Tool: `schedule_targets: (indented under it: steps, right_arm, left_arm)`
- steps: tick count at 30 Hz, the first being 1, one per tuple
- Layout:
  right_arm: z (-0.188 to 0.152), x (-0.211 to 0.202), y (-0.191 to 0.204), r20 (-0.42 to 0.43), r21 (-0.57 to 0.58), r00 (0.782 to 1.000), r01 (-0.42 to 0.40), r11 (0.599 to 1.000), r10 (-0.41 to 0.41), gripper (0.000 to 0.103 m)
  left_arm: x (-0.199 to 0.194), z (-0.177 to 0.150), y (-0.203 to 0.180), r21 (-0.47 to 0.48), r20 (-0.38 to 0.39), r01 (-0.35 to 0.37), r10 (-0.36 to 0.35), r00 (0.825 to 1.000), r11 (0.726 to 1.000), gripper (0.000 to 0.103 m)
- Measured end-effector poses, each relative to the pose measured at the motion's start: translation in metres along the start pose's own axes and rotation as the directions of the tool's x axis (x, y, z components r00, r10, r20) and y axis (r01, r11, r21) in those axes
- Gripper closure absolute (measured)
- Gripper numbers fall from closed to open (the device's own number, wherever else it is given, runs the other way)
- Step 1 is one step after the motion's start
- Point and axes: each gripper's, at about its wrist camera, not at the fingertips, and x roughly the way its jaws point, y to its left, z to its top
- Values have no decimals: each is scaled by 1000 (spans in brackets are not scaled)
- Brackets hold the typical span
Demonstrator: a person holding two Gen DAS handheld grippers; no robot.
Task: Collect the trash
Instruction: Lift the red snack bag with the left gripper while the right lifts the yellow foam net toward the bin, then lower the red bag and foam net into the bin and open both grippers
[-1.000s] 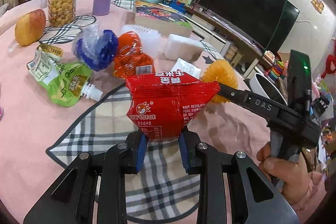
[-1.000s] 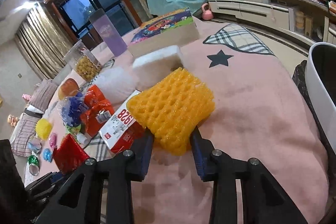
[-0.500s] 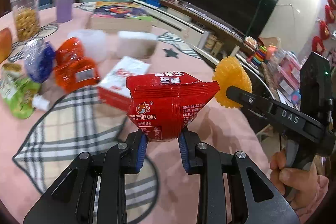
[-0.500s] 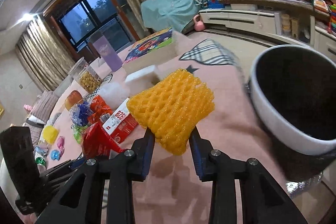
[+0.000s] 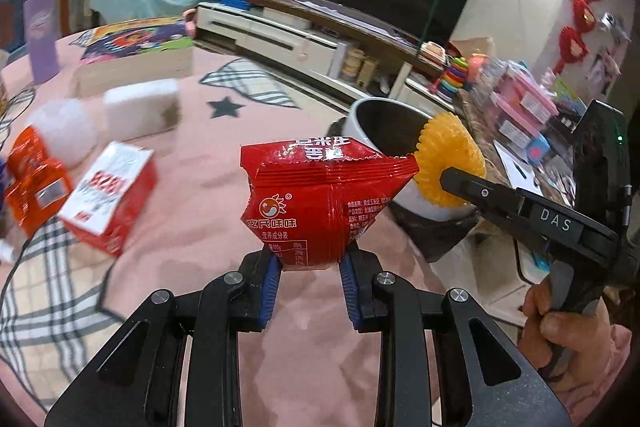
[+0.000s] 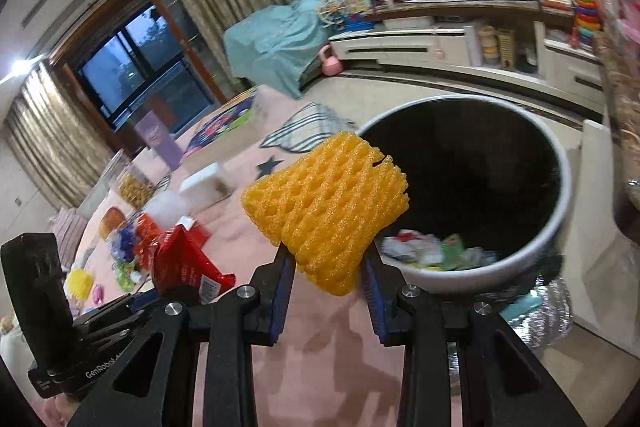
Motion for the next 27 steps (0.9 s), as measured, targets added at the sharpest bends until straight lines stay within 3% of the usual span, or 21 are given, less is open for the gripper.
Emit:
schedule_targets:
  steps: [8,27]
  right_arm:
    - [7,-10,-33,14,45,999,42,998,-43,70]
    - [20,-16,-73,23,83,996,82,993,-84,70]
  left_arm:
    - [21,15,-36,74,-24,29,-28,999,997,77]
    - [51,46,-76,147,-46,41,-35,998,988,77]
